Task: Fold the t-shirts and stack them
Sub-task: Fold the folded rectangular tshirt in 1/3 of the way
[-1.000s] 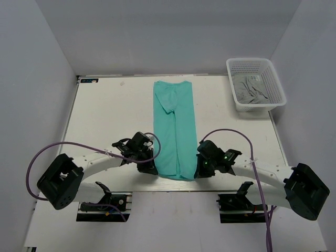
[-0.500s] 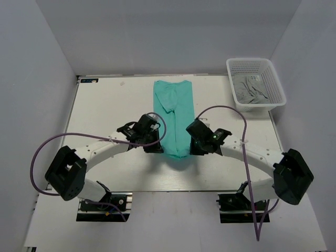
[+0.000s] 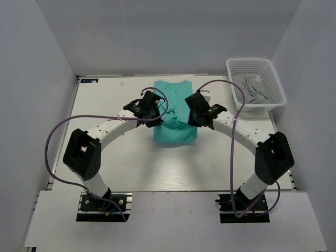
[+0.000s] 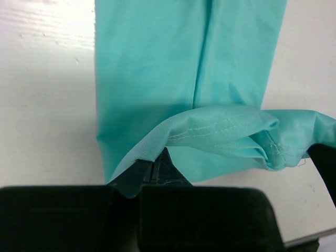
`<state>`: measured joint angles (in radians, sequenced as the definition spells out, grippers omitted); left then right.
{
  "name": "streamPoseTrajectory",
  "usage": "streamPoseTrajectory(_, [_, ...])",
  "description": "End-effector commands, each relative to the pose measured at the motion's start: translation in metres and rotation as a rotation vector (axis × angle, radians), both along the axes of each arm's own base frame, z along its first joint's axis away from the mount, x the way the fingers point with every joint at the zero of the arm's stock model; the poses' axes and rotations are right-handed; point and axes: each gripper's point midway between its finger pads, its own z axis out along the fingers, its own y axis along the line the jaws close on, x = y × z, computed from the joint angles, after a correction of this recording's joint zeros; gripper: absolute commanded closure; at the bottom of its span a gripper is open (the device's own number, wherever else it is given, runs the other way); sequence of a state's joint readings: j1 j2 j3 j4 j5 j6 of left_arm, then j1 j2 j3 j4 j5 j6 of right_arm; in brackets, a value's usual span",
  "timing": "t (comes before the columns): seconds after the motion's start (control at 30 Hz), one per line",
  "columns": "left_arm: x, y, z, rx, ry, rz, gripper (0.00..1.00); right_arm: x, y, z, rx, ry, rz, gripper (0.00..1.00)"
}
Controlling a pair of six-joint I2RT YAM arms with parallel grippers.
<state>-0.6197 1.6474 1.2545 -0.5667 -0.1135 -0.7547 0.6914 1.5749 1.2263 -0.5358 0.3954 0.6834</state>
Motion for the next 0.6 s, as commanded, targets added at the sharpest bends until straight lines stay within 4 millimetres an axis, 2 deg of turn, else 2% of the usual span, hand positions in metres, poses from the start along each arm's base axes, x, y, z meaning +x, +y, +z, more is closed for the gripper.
streamPoseTrajectory(0.0, [0.023,0.002,0.012,0.016,-0.051,0.01,1.0,0.031,0.001,0.007,-0.018,-0.051,0.008,1.0])
streamPoseTrajectory(0.07, [0.034,0.003,0.006,0.018,-0.036,0.024,1.0,0.043,0.002,0.014,-0.004,-0.068,0.007,1.0])
streamPoseTrajectory(0.1, [0.041,-0.001,0.007,0.011,-0.046,0.025,1.0,0.05,-0.002,0.004,-0.02,-0.05,0.001,1.0])
streamPoseTrajectory(0.13, [0.045,0.001,0.01,0.006,-0.054,0.034,1.0,0.054,0.0,0.006,-0.014,-0.051,0.005,1.0])
streamPoseTrajectory(0.17, [0.048,-0.001,0.003,0.01,-0.047,0.034,1.0,0.059,0.003,0.003,-0.004,-0.052,0.016,1.0])
streamPoseTrajectory(0.2, [0.055,0.0,0.004,0.009,-0.06,0.036,1.0,0.065,0.004,0.005,0.006,-0.056,0.014,1.0])
streamPoseTrajectory(0.23, [0.062,0.002,0.006,0.006,-0.065,0.048,1.0,0.069,0.005,-0.004,0.001,-0.042,0.013,1.0])
streamPoseTrajectory(0.3, [0.071,0.003,-0.001,0.013,-0.055,0.059,1.0,0.08,0.003,-0.001,0.006,-0.053,-0.002,1.0])
streamPoseTrajectory(0.33, [0.076,0.003,-0.002,0.007,-0.058,0.054,1.0,0.085,0.005,-0.009,0.009,-0.046,-0.003,1.0])
streamPoseTrajectory(0.4, [0.085,0.003,-0.004,0.006,-0.071,0.056,1.0,0.095,0.007,-0.005,0.029,-0.06,0.007,1.0])
streamPoseTrajectory(0.5, [0.097,0.0,-0.01,0.005,-0.069,0.035,1.0,0.106,0.007,-0.019,0.023,-0.039,0.012,1.0])
streamPoseTrajectory(0.53, [0.102,0.004,-0.013,0.007,-0.067,0.047,1.0,0.111,0.008,-0.013,0.035,-0.048,0.01,1.0])
streamPoseTrajectory(0.57, [0.106,0.0,-0.017,0.009,-0.062,0.033,1.0,0.114,0.01,-0.017,0.032,-0.045,0.023,1.0])
